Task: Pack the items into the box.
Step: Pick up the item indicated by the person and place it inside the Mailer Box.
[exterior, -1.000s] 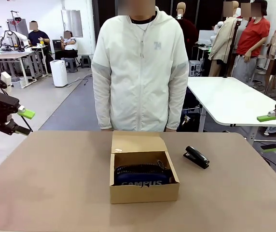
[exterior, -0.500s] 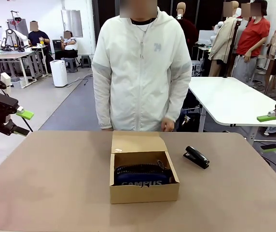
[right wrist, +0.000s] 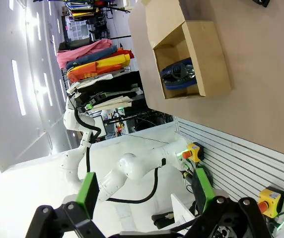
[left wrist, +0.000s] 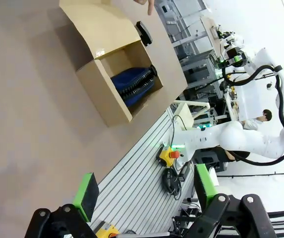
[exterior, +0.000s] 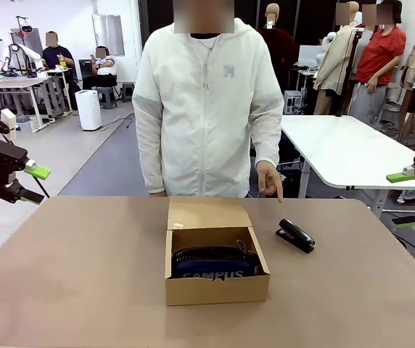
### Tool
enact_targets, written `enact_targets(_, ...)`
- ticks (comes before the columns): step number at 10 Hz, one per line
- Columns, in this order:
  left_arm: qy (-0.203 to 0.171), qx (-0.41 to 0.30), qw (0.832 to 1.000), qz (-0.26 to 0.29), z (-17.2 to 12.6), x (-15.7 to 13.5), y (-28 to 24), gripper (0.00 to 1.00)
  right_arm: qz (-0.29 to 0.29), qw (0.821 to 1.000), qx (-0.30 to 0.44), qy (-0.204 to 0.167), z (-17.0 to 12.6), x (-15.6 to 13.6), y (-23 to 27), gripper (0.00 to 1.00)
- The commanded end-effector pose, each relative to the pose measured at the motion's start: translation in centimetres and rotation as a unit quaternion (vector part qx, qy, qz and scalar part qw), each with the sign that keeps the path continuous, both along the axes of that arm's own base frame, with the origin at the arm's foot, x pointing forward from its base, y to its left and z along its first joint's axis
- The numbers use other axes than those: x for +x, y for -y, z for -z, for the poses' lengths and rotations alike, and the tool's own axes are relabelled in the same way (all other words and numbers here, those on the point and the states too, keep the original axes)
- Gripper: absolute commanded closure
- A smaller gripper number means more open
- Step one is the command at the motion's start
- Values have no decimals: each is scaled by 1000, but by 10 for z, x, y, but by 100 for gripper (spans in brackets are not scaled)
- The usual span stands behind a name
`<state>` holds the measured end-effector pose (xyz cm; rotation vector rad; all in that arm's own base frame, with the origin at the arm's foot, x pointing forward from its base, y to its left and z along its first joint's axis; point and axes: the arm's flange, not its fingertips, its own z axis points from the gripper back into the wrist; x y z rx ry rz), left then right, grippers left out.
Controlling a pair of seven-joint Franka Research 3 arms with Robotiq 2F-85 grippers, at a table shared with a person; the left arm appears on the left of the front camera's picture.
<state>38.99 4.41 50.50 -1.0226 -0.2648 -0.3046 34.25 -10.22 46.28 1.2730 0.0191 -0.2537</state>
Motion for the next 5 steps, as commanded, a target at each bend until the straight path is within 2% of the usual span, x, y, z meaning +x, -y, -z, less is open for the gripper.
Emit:
enact_targets(1,3,-1,1000,8,-1,-2,-3,0,-5,1000,-2,6,-2,0,1,0)
enact_targets(5,3,-1,1000,8,-1,-2,-3,0,-5,1000,-2,6,-2,0,1,0)
